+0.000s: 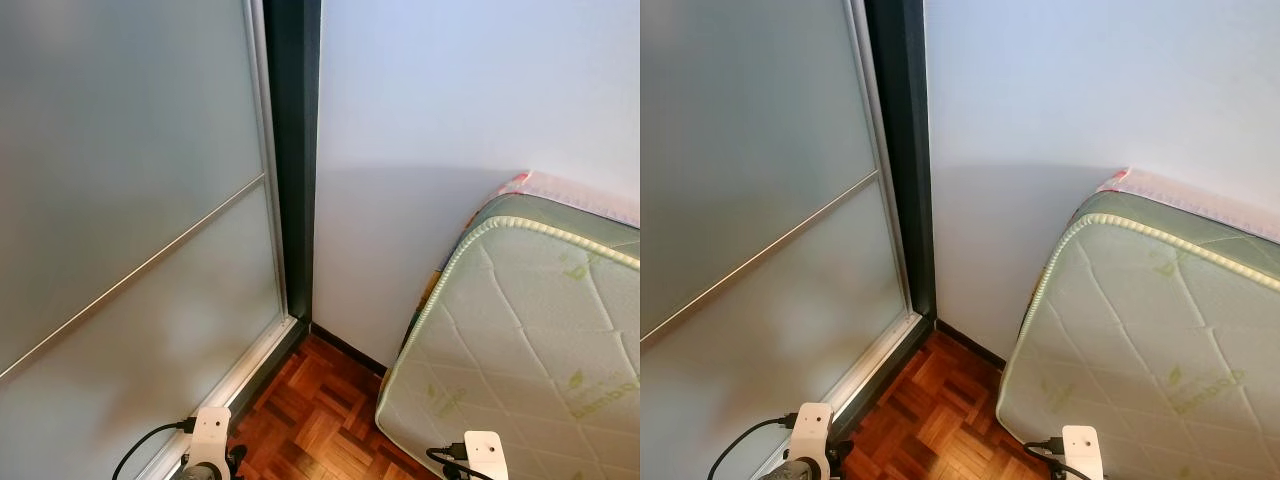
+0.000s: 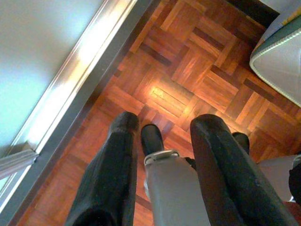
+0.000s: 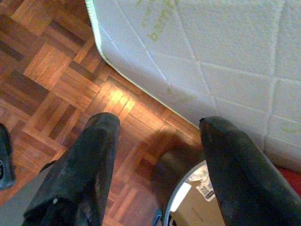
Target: Clean up the room
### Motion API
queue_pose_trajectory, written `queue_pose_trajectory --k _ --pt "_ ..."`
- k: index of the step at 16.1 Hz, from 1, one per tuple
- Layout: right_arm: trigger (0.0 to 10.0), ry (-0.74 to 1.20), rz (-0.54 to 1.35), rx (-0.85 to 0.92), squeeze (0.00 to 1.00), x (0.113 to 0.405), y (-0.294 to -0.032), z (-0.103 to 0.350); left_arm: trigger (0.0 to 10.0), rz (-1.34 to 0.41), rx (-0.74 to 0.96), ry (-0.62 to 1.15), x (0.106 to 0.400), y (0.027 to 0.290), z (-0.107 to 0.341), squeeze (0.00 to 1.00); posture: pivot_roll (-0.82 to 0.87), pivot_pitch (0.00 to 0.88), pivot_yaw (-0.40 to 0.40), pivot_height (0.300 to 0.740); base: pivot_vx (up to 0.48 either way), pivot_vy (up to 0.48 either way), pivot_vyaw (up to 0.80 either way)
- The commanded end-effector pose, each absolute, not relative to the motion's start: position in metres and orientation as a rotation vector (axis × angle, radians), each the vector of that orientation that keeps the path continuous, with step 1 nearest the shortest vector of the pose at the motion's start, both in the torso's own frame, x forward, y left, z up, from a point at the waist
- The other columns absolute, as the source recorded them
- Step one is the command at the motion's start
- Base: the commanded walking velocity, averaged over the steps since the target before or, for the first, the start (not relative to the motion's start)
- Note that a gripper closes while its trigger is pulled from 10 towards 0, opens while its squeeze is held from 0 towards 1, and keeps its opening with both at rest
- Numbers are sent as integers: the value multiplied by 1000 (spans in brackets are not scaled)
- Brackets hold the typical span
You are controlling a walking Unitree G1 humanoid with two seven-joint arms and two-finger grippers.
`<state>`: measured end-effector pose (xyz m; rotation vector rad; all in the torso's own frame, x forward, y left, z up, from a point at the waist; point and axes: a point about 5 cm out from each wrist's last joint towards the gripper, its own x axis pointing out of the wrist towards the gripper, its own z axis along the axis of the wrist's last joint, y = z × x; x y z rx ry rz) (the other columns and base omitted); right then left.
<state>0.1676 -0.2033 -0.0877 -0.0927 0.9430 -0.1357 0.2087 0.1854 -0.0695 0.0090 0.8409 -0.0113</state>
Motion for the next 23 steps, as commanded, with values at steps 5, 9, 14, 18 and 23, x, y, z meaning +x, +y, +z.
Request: queue_pose_trajectory --k 5,9,14,18,23 --pt "10000 904 -183 298 0 213 -180 -71 10000 112 -22 846 234 200 -55 0 18 0 -60 740 0 0 0" --pt "10000 907 -180 308 0 214 -180 -70 10000 114 -21 849 234 200 -54 0 18 0 -59 740 0 0 0" --pt "10000 904 -188 327 0 214 -180 -70 10000 115 -20 854 235 200 -54 0 20 0 -60 740 0 0 0" --pt "10000 906 -188 329 0 214 -180 -70 10000 111 -20 853 235 200 -54 0 19 0 -59 740 0 0 0" --pt "10000 908 -182 327 0 214 -179 -70 10000 111 -19 852 235 200 -54 0 20 0 -59 740 0 0 0"
